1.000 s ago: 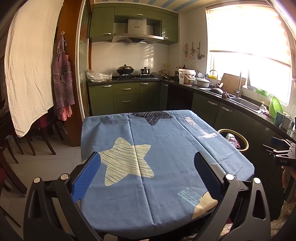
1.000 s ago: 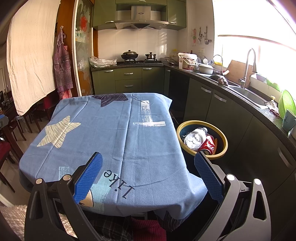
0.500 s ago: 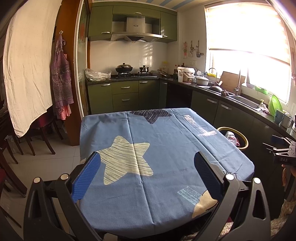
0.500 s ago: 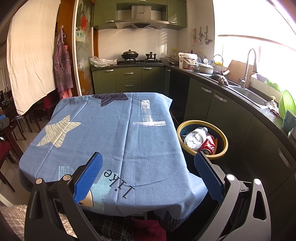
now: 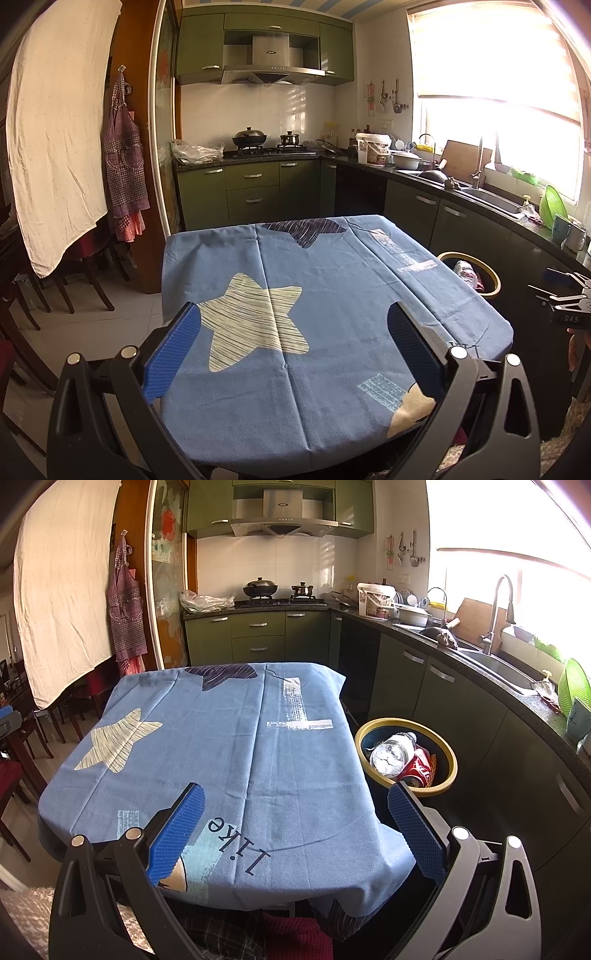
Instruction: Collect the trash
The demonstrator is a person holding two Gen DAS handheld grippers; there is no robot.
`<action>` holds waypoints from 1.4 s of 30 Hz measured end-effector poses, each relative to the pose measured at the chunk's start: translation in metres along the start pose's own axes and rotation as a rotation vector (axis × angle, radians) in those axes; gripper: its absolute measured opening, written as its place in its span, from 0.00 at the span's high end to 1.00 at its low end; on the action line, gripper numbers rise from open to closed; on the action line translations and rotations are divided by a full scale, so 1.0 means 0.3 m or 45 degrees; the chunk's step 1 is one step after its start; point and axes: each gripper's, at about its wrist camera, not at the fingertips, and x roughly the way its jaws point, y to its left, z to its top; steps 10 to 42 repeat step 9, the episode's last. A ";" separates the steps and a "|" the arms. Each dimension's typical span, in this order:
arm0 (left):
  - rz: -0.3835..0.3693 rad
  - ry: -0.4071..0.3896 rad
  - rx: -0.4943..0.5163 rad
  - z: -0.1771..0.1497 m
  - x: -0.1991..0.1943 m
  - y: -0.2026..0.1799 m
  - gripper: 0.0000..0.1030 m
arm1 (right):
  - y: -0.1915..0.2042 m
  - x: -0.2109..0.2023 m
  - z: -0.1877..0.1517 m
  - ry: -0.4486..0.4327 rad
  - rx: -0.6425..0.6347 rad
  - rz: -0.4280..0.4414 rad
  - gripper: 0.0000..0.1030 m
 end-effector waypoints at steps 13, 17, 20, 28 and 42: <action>-0.045 0.086 -0.061 0.026 0.089 0.034 0.07 | -0.005 0.020 -0.003 0.009 -0.012 0.001 0.05; -0.045 0.086 -0.061 0.026 0.089 0.034 0.07 | -0.005 0.020 -0.003 0.009 -0.012 0.001 0.05; -0.045 0.086 -0.061 0.026 0.089 0.034 0.07 | -0.005 0.020 -0.003 0.009 -0.012 0.001 0.05; -0.045 0.086 -0.061 0.026 0.089 0.034 0.07 | -0.005 0.020 -0.003 0.009 -0.012 0.001 0.05; -0.045 0.086 -0.061 0.026 0.089 0.034 0.07 | -0.005 0.020 -0.003 0.009 -0.012 0.001 0.05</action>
